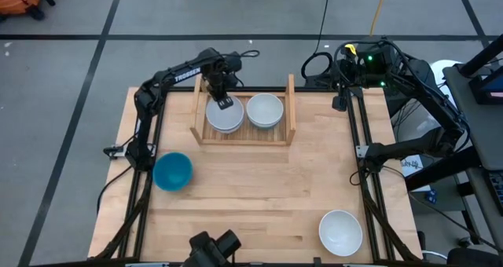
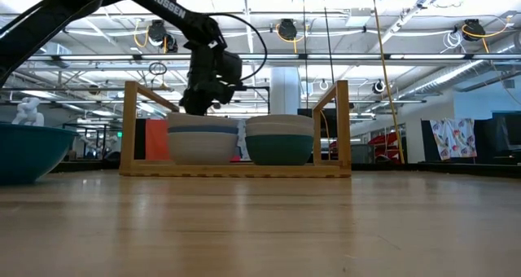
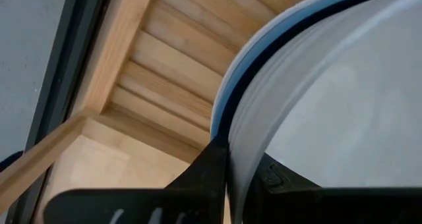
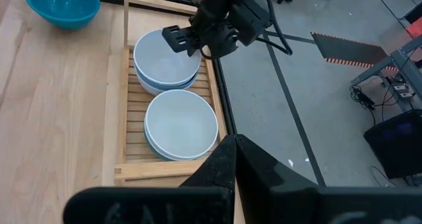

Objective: Place and stack bowls onto a shelf
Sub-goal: Stack the white bowl on the right blue bowl on the shelf, then stack the white bowl on the right white bowl on the shelf

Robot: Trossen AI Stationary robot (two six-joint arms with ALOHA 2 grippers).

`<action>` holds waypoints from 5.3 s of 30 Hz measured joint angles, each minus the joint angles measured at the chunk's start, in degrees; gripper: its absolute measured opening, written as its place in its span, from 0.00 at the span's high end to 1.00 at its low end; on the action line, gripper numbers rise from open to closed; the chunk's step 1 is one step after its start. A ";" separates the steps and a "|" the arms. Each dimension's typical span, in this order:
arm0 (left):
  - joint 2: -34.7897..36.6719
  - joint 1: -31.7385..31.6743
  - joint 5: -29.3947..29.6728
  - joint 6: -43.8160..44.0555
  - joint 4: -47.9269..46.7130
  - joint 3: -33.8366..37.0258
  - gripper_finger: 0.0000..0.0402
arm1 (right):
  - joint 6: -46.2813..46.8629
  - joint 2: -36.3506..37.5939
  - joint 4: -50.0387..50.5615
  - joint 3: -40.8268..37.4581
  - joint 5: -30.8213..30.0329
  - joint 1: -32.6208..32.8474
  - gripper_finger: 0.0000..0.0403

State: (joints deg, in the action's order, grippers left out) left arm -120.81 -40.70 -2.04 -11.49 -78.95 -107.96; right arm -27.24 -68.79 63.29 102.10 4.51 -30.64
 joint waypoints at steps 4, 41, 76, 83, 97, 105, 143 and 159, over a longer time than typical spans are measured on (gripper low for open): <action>0.00 0.74 0.69 -0.60 -0.09 -0.01 0.94 | 0.04 0.00 0.00 0.00 -0.02 -0.02 1.00; 0.63 3.73 7.67 -8.34 -4.42 -7.45 0.94 | 0.20 0.00 -0.03 0.00 -0.02 0.00 0.93; 0.59 3.67 5.18 -9.04 -3.42 -5.79 0.86 | 0.17 0.00 -0.02 0.00 0.00 0.00 0.93; 0.59 3.65 8.66 -9.18 -4.64 -5.79 0.86 | 0.02 0.00 -0.03 0.00 0.00 0.00 0.93; 0.70 6.51 8.85 -12.63 -10.49 -20.72 0.86 | -3.67 0.95 -2.68 0.00 -0.24 -0.01 0.93; 4.53 6.44 9.07 -13.53 -6.83 -26.18 0.86 | -1.26 3.32 -2.55 0.00 -0.26 0.00 0.93; 35.41 20.24 7.93 -1.31 -11.35 -26.45 0.86 | 36.43 10.05 26.84 -11.08 21.52 1.14 0.93; 35.69 20.24 7.93 -2.75 -11.09 -26.43 0.86 | 40.04 10.05 16.09 -37.47 24.78 6.80 0.99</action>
State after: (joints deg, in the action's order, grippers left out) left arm -85.12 -20.47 5.89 -14.24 -90.04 -134.39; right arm 12.79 -58.74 79.38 64.63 29.29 -23.83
